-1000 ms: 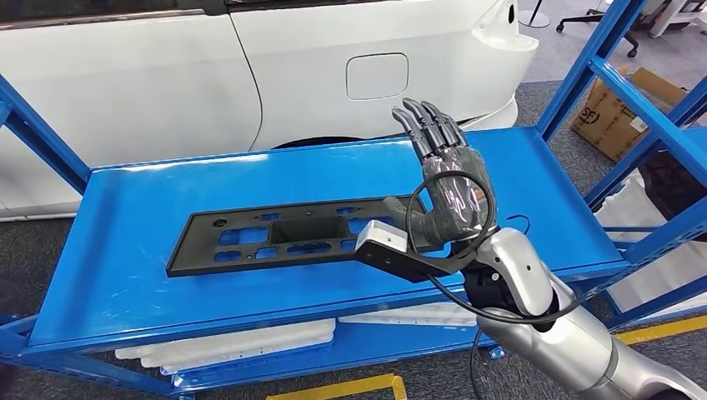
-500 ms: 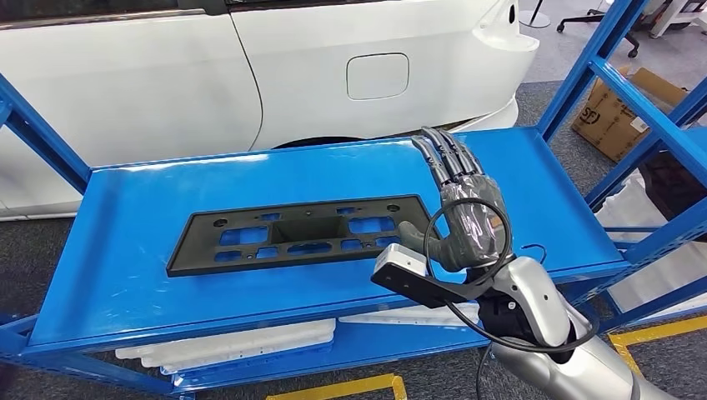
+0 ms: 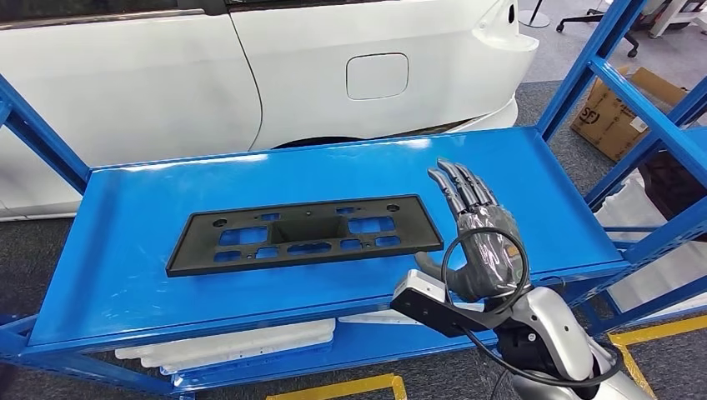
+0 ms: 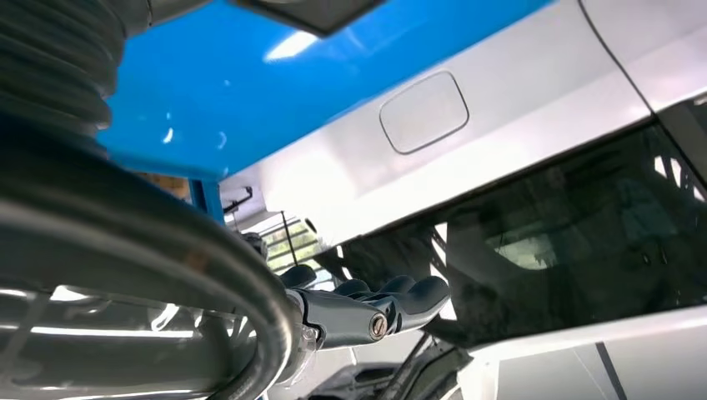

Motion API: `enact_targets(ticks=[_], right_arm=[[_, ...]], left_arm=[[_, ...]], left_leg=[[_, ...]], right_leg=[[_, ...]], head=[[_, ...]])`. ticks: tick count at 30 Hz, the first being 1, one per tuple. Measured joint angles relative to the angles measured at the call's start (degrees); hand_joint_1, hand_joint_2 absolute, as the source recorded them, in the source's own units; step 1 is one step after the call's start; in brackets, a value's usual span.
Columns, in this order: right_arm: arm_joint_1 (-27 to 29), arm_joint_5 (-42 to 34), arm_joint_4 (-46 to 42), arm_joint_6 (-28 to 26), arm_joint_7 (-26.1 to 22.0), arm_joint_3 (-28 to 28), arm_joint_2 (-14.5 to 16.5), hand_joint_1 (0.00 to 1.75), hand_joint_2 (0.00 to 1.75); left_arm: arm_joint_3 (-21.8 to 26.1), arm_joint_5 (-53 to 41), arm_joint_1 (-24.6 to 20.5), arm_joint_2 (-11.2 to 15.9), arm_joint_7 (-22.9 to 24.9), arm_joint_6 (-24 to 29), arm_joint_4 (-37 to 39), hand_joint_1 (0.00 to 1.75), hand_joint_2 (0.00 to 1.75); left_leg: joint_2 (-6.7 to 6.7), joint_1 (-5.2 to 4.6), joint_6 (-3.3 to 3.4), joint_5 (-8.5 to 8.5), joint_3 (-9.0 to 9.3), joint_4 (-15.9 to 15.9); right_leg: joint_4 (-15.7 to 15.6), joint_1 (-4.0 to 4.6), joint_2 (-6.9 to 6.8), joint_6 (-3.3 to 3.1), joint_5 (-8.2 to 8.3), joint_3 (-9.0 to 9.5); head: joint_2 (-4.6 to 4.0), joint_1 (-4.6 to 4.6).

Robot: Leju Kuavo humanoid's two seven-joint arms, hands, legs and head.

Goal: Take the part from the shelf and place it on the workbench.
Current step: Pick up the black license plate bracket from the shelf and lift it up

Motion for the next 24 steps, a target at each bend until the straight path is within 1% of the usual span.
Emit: enact_targets(ticks=[7,17,24], right_arm=[[1.7,-0.2,-0.1,-0.1,-0.1,0.2,1.0,0.0,1.75],[1.7,-0.4,0.6,-0.1,-0.2,1.3,2.7,0.0,1.75],[1.2,-2.2,2.0,0.5,-0.7,2.6,4.3,0.0,1.75]], left_arm=[[0.1,-0.1,0.0,0.0,-1.1,0.0,0.0,0.0,1.75],[0.1,-0.2,-0.1,0.0,-1.7,0.0,0.0,0.0,1.75],[0.2,-0.2,-0.1,0.0,-1.9,0.0,0.0,0.0,1.75]], left_leg=[[0.01,0.0,0.0,0.0,0.01,0.0],[0.01,0.0,0.0,0.0,0.0,0.0],[0.01,0.0,0.0,0.0,0.0,0.0]], right_leg=[[0.0,0.0,0.0,0.0,0.0,0.0],[0.0,0.0,0.0,0.0,0.0,0.0],[0.0,0.0,0.0,0.01,0.0,0.01]], head=[[0.01,0.0],[0.01,0.0],[0.01,0.0]])
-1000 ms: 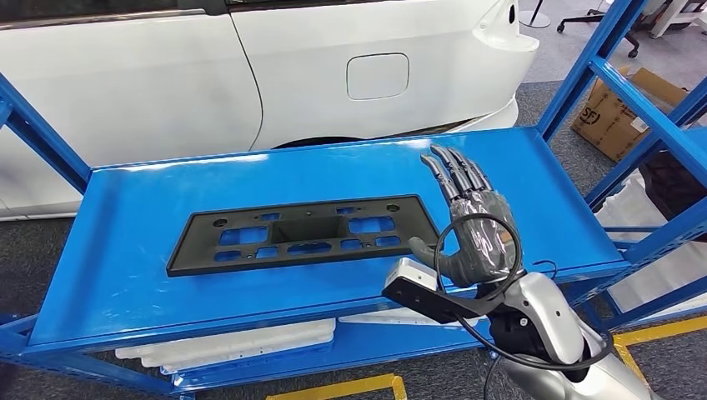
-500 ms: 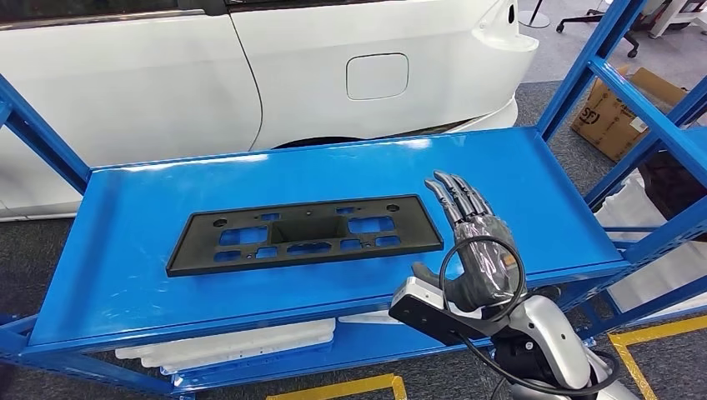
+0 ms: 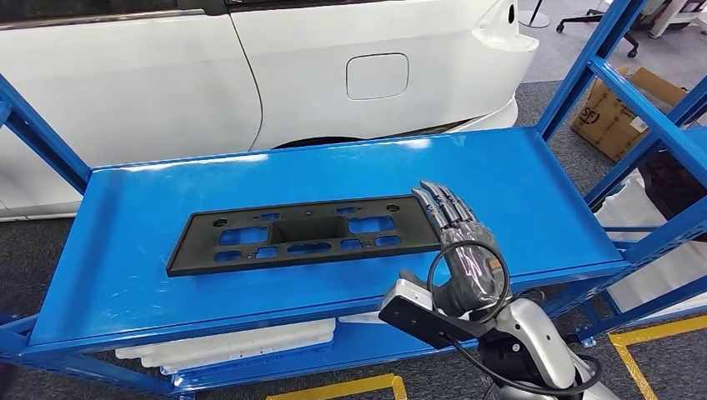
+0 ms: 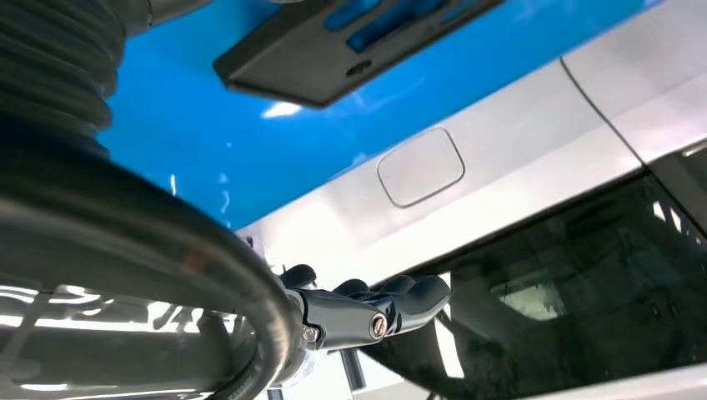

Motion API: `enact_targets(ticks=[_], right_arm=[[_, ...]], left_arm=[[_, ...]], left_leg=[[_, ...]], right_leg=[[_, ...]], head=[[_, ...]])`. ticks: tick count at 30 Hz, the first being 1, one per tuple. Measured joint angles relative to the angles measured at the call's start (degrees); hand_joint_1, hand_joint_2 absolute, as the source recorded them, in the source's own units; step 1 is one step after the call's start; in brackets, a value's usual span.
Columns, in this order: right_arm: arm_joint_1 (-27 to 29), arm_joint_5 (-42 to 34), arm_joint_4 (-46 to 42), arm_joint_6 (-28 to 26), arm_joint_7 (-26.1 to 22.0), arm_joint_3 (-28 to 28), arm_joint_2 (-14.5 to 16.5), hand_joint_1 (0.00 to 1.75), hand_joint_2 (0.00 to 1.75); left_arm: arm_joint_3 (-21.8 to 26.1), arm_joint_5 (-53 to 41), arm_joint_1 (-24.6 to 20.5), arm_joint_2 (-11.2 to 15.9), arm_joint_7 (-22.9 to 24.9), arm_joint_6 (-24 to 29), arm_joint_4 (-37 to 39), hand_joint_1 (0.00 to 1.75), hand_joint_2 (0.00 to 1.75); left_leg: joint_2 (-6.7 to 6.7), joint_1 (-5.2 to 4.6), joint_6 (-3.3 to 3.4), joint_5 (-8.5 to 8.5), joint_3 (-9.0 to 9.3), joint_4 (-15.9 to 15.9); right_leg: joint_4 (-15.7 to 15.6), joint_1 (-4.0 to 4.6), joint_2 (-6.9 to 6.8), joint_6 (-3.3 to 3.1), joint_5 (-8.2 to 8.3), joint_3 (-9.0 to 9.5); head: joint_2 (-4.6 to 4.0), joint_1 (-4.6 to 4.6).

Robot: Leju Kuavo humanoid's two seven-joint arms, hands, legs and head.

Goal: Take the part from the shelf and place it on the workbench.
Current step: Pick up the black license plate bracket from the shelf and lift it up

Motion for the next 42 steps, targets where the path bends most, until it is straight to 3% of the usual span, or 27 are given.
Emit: enact_targets(ticks=[27,33,38,42], right_arm=[[-4.2,0.2,9.4,-0.2,-0.9,5.2,6.0,0.0,1.75],[-6.1,7.9,10.5,-1.0,0.3,6.2,6.1,0.0,1.75],[-12.4,20.7,16.6,-0.1,4.3,9.2,5.1,0.0,1.75],[-17.6,23.3,23.4,1.3,4.6,12.2,5.1,0.0,1.75]], left_arm=[[0.4,-0.7,-0.1,0.0,-0.2,-0.2,0.0,0.0,1.75],[0.4,-1.3,-0.1,0.0,-0.3,-0.3,0.0,0.0,1.75],[0.4,-2.3,-0.4,0.0,-0.7,-0.9,0.0,0.0,1.75],[0.4,-2.7,-0.5,0.0,-1.1,-1.4,0.0,0.0,1.75]], left_leg=[[-0.01,0.0,0.0,0.0,-0.01,0.0],[0.03,0.0,0.0,0.0,-0.01,0.0],[0.07,-0.02,0.01,0.02,0.04,0.0],[0.08,-0.02,0.01,0.02,0.03,0.0]], right_leg=[[0.0,0.0,0.0,0.0,0.0,0.0],[0.0,0.0,0.01,0.0,0.0,0.0],[0.0,-0.01,0.02,0.01,0.02,0.04],[0.0,-0.02,0.02,0.02,0.04,0.02]], head=[[-0.01,0.0],[-0.01,0.0],[-0.01,0.0],[-0.01,-0.01]])
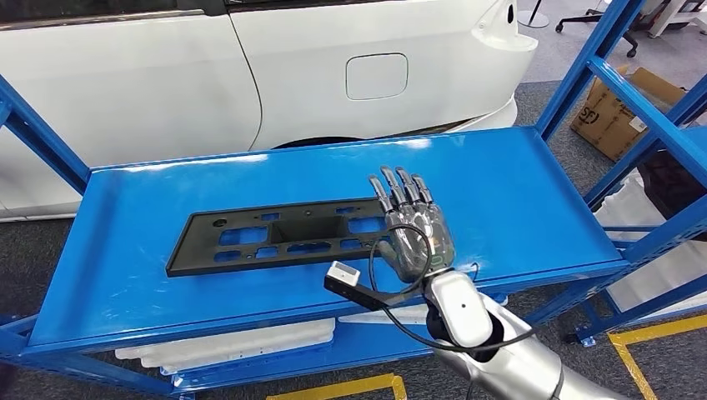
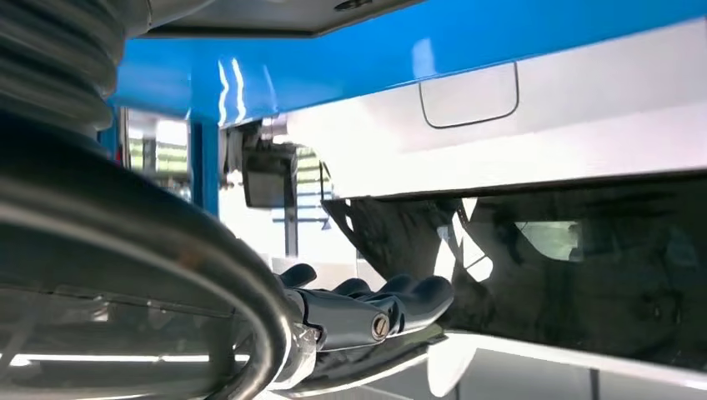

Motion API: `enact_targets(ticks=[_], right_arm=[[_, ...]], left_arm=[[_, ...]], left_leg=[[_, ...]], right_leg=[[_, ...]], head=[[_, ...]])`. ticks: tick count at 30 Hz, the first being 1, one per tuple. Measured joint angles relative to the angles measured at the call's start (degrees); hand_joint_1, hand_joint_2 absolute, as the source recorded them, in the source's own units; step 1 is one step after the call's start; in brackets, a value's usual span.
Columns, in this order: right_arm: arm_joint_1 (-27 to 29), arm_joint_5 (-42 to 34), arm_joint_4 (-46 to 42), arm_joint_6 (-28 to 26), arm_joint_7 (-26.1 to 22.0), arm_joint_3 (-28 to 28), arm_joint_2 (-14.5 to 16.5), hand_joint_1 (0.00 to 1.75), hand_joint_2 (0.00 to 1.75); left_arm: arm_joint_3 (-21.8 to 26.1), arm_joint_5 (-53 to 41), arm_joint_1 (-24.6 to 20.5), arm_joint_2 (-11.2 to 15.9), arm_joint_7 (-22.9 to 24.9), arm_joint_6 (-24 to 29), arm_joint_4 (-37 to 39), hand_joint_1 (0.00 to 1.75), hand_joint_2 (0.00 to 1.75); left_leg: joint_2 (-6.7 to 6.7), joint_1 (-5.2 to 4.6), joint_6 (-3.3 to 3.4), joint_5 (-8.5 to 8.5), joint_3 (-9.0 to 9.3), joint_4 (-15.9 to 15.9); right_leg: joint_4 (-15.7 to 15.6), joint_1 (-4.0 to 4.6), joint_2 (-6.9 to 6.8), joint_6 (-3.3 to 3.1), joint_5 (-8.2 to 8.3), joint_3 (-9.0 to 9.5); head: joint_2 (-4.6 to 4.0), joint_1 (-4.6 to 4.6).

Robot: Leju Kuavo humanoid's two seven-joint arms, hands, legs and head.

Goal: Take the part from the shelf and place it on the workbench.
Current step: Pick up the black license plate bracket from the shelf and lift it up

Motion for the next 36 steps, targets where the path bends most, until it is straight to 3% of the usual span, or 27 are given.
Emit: enact_targets(ticks=[9,15,25,36], right_arm=[[-8.3,-0.5,10.4,2.0,-0.1,4.8,0.7,0.0,1.75],[-10.3,-11.6,11.3,4.9,-3.2,5.1,0.4,0.0,1.75],[-9.6,-25.4,-3.6,7.1,-7.8,-0.1,-4.7,0.0,1.75],[-11.3,-25.4,-18.0,7.1,-10.6,-1.8,-8.8,0.0,1.75]], left_arm=[[0.0,0.1,-0.1,0.0,0.3,-0.2,0.0,0.0,1.75],[0.0,0.2,0.0,0.0,0.7,-0.2,0.0,0.0,1.75],[0.1,0.2,0.2,0.0,2.3,-0.2,0.0,0.0,1.75],[0.1,0.0,0.3,0.0,3.1,-0.5,0.0,0.0,1.75]], left_leg=[[-0.08,0.0,0.0,0.0,-0.05,0.0],[-0.11,-0.02,0.0,0.0,-0.05,0.0],[-0.15,-0.04,0.01,-0.01,-0.08,0.0],[-0.15,-0.04,0.01,0.0,-0.06,0.0]], right_leg=[[0.0,0.0,-0.02,0.0,-0.01,-0.03],[0.0,-0.02,-0.04,0.01,-0.01,-0.02],[0.0,-0.04,-0.07,0.01,-0.02,-0.06],[0.0,-0.04,-0.07,0.01,-0.01,-0.03]], head=[[0.0,0.01],[0.0,0.01],[0.0,0.01],[0.0,0.01]])
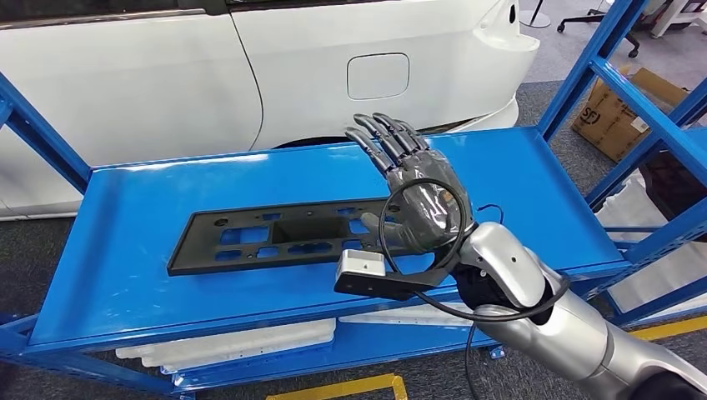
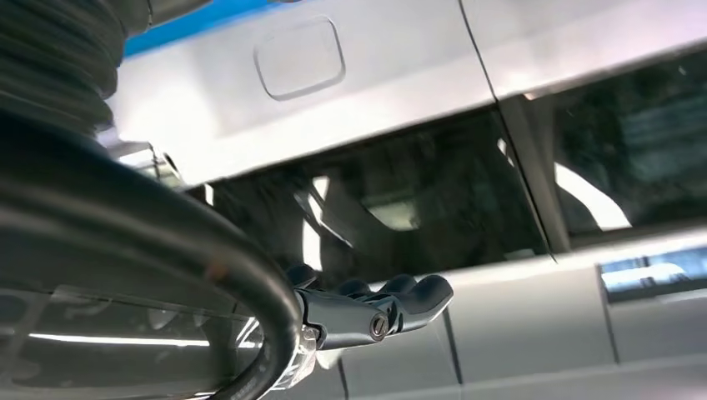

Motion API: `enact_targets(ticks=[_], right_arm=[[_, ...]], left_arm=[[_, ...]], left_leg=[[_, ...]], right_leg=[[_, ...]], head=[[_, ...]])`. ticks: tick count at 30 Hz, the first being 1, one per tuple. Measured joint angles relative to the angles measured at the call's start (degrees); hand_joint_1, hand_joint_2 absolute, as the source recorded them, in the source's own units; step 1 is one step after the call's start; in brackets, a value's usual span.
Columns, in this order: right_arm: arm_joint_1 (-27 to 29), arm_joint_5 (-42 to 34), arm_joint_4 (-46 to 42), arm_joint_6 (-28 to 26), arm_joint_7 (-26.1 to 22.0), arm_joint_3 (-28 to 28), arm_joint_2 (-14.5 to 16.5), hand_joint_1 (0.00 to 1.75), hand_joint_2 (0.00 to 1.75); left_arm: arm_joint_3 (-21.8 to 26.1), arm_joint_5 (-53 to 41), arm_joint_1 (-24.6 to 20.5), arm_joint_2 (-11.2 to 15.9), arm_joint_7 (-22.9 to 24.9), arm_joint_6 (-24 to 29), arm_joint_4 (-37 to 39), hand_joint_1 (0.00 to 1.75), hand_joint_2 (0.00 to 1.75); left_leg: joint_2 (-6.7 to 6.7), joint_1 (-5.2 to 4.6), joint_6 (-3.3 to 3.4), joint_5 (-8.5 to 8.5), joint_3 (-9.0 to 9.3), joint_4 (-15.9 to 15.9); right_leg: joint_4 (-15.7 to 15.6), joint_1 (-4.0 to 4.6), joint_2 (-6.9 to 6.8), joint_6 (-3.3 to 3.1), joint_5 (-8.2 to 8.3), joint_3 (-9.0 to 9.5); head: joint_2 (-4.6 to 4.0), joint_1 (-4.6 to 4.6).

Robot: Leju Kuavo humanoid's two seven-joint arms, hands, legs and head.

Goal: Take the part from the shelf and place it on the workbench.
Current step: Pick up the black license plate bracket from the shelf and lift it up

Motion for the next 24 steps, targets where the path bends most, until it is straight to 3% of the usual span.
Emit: enact_targets(ticks=[11,24], right_arm=[[-1.6,4.3,-4.9,-2.2,3.0,1.7,-4.4,0.0,1.75],[9.7,10.5,-5.5,-7.9,7.6,0.2,-7.6,0.0,1.75]], left_arm=[[0.7,0.9,0.0,0.0,0.1,0.3,0.0,0.0,1.75],[1.8,1.3,0.1,-0.1,0.5,0.6,0.0,0.0,1.75]], left_leg=[[-0.01,-0.01,0.0,-0.01,0.0,0.0],[-0.02,0.0,0.01,-0.02,-0.01,0.0]], right_leg=[[0.0,0.0,0.0,0.0,-0.01,0.0],[0.0,0.0,-0.01,0.0,-0.01,-0.01]], head=[[0.0,0.0],[0.0,0.0]])
